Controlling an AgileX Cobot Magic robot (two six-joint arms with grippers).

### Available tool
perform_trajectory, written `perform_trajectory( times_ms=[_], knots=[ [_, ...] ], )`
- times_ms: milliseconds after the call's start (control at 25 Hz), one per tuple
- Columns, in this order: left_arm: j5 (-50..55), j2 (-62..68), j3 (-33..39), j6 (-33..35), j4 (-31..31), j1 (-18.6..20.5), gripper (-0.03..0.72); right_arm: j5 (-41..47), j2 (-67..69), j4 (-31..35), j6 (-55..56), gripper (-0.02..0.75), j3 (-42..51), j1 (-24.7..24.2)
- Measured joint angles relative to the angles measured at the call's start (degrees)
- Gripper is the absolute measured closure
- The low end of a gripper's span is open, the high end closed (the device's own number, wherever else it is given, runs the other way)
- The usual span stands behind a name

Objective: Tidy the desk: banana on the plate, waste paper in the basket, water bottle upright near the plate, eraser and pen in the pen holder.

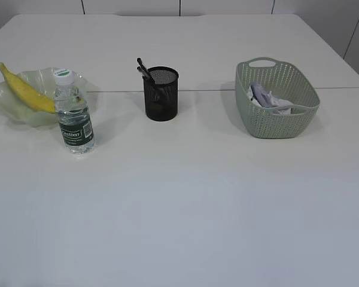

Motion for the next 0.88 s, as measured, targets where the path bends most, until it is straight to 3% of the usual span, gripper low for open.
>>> perform_trajectory(
  times_ms=[160, 280, 400, 640, 880],
  knots=[
    [0.0, 0.0, 0.0, 0.0, 0.0, 0.0, 0.128, 0.0, 0.0, 0.0, 0.0, 0.490, 0.0, -1.0],
    [0.0, 0.0, 0.0, 0.0, 0.0, 1.0, 0.146, 0.0, 0.0, 0.0, 0.0, 0.490, 0.0, -5.0],
    [0.0, 0.0, 0.0, 0.0, 0.0, 3.8, 0.161, 0.0, 0.0, 0.0, 0.0, 0.490, 0.0, -8.7],
    [-0.1, 0.0, 0.0, 0.0, 0.0, 9.4, 0.170, 0.0, 0.0, 0.0, 0.0, 0.490, 0.0, -10.4],
    [-0.1, 0.0, 0.0, 0.0, 0.0, 11.7, 0.171, 0.0, 0.0, 0.0, 0.0, 0.490, 0.0, -13.9]
  ],
)
